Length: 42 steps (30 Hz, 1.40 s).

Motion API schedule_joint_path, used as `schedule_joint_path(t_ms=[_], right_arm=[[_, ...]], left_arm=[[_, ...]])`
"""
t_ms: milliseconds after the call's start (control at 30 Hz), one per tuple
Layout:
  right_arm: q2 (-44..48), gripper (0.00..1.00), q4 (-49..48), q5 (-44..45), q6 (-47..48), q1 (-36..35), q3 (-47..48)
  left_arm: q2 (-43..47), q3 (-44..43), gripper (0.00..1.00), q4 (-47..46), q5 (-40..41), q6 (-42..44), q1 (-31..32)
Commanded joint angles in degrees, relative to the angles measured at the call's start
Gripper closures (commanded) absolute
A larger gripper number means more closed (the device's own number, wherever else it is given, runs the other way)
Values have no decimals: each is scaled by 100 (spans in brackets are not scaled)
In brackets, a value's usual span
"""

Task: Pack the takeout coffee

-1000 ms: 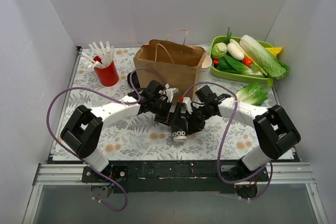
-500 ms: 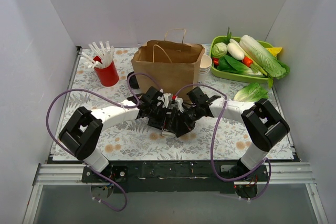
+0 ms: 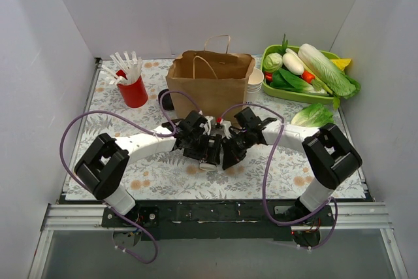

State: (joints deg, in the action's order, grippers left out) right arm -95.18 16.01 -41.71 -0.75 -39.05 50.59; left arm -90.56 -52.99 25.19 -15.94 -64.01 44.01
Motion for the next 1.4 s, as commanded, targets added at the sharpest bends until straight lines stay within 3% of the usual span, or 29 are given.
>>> schedule_joint_path(t_ms=[0, 67, 167, 433, 467, 567, 633, 733, 767, 900, 1000, 1133, 1367], right_arm=[[728, 75, 338, 102, 732, 466, 505], [938, 59, 490, 233, 892, 643, 478], [1272, 51, 833, 321, 1261, 890, 540], [1941, 48, 1326, 269, 1649, 1040, 637], [2002, 48, 1343, 269, 1657, 1040, 619], [2108, 47, 1483, 374, 1771, 1040, 592], [2178, 46, 1606, 523, 2087, 1040, 663], [2328, 39, 1896, 707, 2457, 1040, 926], [2398, 32, 1949, 830, 2466, 1040, 1057], [2442, 9, 2318, 1350, 2343, 1066, 1690], [2381, 7, 2740, 1061, 2501, 1110, 2226], [2179, 7, 3320, 279, 2441, 1136, 2877], [1546, 4, 3840, -512, 1632, 1145, 3625]], left_arm=[[-190, 78, 6, 566, 478, -156, 161], [-190, 105, 7, 566, 540, -165, 161], [-198, 122, 8, 566, 584, -156, 169], [-313, 79, 17, 478, 365, -147, 178], [-321, 79, 25, 495, 338, -130, 187], [-278, 113, 37, 592, 346, -103, 196], [-155, 166, 39, 619, 338, -77, 196], [56, 289, 46, 531, 110, 98, 187], [265, 324, 49, 426, -161, 169, 196], [1012, 404, 59, 136, -1049, 1018, 161], [1839, 605, 60, -84, -1245, 1661, 152], [2700, 947, 59, -286, -1306, 3380, 117], [4195, 2143, 60, -1322, 169, 5491, 169]])
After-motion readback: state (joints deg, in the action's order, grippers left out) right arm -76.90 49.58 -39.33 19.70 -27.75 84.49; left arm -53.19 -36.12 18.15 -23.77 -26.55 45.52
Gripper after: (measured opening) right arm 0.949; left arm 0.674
